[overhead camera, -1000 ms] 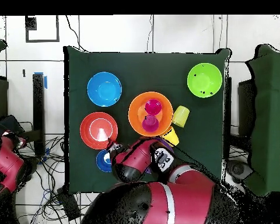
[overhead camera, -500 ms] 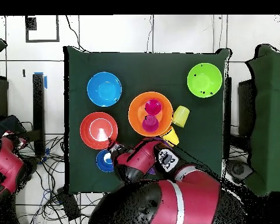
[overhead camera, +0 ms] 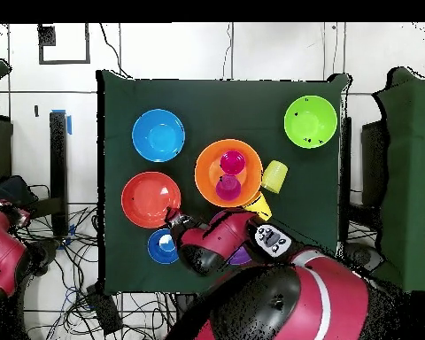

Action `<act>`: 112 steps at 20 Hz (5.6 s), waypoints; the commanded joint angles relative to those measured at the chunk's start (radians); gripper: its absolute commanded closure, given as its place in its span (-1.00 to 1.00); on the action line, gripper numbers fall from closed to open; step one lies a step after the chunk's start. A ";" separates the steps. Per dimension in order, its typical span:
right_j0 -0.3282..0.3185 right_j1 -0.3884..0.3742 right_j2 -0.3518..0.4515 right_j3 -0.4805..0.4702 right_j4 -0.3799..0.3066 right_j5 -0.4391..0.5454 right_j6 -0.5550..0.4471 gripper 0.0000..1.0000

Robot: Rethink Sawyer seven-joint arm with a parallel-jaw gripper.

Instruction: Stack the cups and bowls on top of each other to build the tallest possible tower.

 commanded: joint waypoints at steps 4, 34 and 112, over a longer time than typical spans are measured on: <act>0.021 0.126 0.072 -0.137 -0.074 0.101 0.154 1.00; -0.101 -0.223 0.120 0.087 0.401 0.375 0.221 1.00; -0.006 -0.526 0.001 0.284 0.721 0.252 0.656 1.00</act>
